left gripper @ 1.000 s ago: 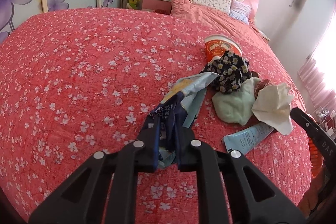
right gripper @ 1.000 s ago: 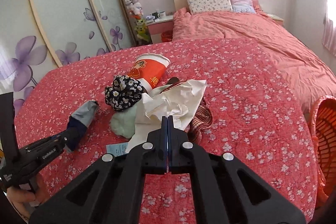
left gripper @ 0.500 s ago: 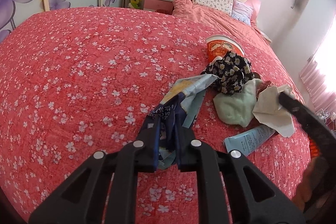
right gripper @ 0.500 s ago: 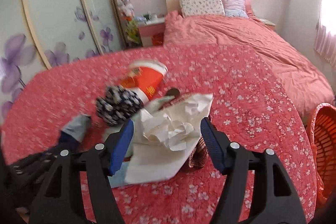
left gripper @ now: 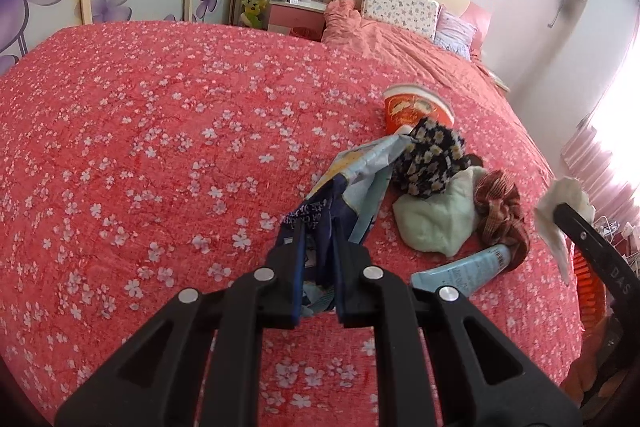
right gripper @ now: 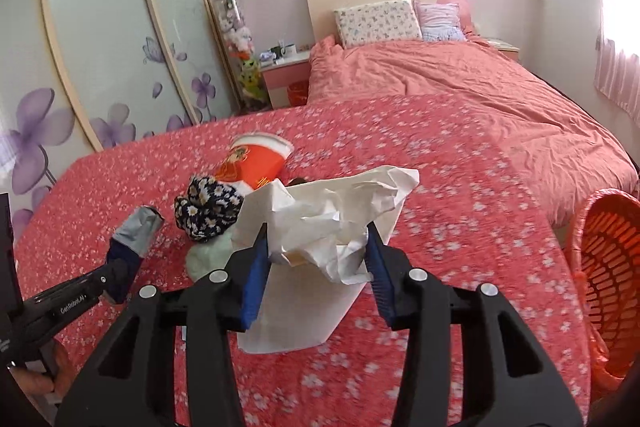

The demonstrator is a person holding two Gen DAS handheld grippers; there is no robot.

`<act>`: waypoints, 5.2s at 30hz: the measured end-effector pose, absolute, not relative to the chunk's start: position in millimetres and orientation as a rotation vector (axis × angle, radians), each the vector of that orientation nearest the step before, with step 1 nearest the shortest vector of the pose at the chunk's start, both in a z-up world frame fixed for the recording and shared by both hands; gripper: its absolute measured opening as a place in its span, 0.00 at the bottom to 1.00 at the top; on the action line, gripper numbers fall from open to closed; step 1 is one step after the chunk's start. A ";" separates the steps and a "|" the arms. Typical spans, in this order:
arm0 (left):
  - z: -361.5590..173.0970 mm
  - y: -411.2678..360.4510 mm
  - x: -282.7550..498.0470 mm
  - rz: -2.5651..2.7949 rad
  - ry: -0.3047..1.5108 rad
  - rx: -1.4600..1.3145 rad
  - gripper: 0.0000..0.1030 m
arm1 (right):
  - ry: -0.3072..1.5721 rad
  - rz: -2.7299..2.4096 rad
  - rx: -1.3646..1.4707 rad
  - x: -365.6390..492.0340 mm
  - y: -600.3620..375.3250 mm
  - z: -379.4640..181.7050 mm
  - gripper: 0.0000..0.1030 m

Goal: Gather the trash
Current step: 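Grasp the white paper bag with tissues using the right tool, then carry the blue cloth and paper bag to the basket and release both, then grasp the blue tube with the left tool while the right tool grasps the brown scrunchie, then carry the blue tube and brown scrunchie over the orange basket and release both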

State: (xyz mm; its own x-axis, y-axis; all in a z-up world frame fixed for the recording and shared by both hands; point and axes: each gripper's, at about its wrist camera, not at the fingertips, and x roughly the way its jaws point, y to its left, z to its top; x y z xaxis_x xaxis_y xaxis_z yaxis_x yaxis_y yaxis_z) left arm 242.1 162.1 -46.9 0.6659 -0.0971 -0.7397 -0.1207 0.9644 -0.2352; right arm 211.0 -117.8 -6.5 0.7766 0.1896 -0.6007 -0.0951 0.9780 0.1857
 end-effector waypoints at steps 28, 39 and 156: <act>53.4 4.1 204.3 -0.258 0.697 -0.126 0.12 | 0.512 -0.072 0.111 125.4 -238.7 31.2 0.44; 48.7 -93.0 201.9 -0.447 0.720 -0.091 0.12 | 0.502 -0.205 0.158 105.0 -305.9 21.0 0.44; -71.0 124.4 239.9 -0.074 0.922 -0.053 0.21 | 0.836 0.140 0.126 197.4 -145.3 -48.5 0.12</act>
